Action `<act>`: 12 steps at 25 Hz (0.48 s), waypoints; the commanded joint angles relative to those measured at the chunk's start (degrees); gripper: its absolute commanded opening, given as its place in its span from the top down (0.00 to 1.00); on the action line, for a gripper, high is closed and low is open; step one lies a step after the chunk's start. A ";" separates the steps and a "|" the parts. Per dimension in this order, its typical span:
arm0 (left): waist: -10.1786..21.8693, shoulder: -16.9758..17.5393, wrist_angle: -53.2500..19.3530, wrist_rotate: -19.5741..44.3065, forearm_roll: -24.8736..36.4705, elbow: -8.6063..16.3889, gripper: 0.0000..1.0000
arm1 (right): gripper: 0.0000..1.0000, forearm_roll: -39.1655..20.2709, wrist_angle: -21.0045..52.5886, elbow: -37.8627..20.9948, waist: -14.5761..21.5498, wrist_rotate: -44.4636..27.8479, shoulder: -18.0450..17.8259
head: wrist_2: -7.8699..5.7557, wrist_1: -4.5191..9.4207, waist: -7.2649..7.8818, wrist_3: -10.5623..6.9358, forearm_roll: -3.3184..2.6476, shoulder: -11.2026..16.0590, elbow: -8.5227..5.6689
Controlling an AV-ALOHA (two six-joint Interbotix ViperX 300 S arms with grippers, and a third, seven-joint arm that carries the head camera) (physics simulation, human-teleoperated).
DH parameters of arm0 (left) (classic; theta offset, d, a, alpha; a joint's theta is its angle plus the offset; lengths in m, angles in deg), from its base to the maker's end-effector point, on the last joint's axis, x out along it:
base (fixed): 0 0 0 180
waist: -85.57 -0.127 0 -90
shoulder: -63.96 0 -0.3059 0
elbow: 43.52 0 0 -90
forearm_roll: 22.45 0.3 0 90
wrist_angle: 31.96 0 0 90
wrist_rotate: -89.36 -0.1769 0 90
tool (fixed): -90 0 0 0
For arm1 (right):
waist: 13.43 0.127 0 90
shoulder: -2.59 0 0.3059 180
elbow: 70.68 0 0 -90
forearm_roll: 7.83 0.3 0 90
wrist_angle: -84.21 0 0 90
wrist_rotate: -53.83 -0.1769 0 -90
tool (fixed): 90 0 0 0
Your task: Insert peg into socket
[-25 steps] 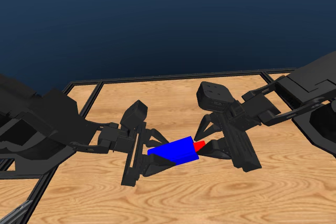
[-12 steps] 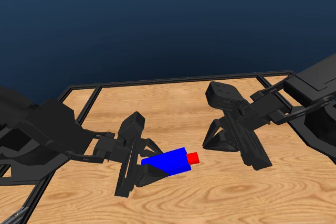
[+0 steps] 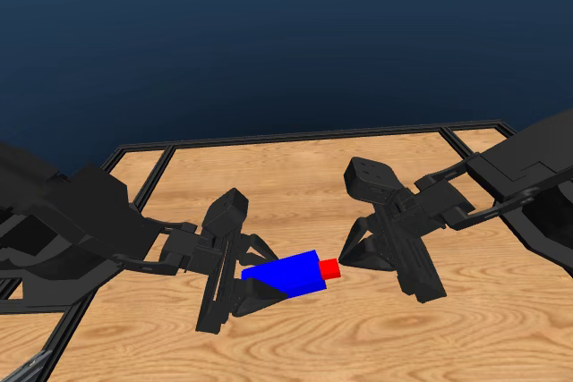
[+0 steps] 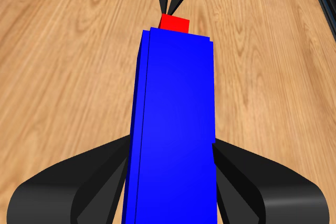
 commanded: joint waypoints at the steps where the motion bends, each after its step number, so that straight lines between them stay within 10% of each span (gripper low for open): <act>1: -0.10 1.56 1.81 -0.43 0.19 0.70 1.00 | 1.00 0.47 -4.40 -2.02 0.13 0.71 -0.52 | -0.11 -0.60 0.15 -0.13 0.02 -0.64 -0.82; 12: -0.16 1.36 2.71 -0.21 0.07 0.57 1.00 | 1.00 1.34 -6.75 -3.99 0.12 2.03 -2.78 | -0.19 -0.67 0.49 -0.50 0.06 -0.54 -1.00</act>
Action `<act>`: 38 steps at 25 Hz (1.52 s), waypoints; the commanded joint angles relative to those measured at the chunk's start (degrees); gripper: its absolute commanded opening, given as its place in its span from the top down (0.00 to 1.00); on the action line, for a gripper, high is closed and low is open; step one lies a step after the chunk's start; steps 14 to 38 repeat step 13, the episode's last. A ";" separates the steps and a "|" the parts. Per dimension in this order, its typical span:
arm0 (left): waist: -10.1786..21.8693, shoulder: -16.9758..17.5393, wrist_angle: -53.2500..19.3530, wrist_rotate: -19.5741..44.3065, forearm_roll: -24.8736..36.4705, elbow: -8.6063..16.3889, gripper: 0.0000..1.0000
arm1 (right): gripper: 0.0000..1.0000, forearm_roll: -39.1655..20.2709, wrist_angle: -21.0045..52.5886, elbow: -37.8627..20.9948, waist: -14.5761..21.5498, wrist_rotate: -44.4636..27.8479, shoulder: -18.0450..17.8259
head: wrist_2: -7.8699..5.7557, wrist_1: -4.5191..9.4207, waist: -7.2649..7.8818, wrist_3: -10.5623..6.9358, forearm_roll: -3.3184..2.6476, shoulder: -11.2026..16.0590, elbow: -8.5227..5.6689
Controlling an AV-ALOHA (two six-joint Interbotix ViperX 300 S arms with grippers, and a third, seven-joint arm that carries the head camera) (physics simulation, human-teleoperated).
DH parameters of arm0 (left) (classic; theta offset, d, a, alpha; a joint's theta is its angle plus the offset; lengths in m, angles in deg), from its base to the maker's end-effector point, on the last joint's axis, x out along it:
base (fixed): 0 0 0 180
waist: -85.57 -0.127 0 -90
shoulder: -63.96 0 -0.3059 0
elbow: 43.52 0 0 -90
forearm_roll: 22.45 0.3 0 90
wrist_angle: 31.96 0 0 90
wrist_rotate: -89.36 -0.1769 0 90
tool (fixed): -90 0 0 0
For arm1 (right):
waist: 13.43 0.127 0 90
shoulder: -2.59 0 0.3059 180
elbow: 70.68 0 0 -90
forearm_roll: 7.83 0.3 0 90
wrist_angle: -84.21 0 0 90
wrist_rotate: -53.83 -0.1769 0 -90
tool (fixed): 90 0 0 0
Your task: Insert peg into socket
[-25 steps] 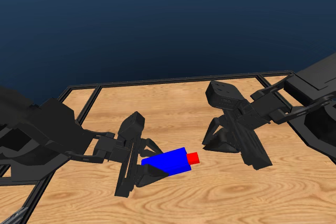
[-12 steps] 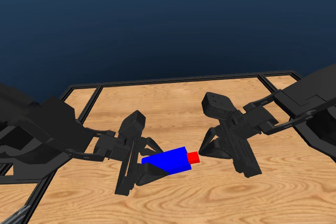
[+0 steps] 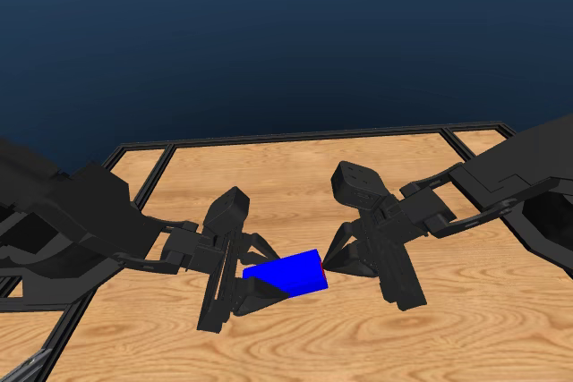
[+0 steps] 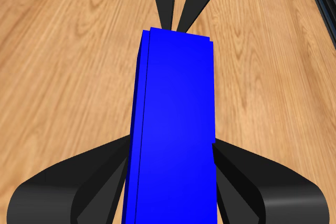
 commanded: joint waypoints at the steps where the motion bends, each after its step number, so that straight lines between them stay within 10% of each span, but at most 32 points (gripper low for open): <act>1: -0.10 1.37 1.20 -0.11 0.13 0.74 1.00 | 1.00 0.31 -1.75 -0.39 -0.11 0.43 1.25 | -0.06 -0.73 0.10 -0.15 0.02 -0.58 -0.99; 13: 0.59 1.65 1.03 -0.21 -0.33 0.12 1.00 | 1.00 0.26 -1.76 4.62 -0.57 0.20 8.03 | 0.24 -1.33 -0.77 0.69 -0.09 -1.94 -0.84; 38: 0.59 1.65 1.03 -0.21 -0.33 0.12 1.00 | 1.00 0.26 -1.76 4.62 -0.57 0.20 8.03 | 0.24 -1.33 -0.77 0.69 -0.09 -1.94 -0.84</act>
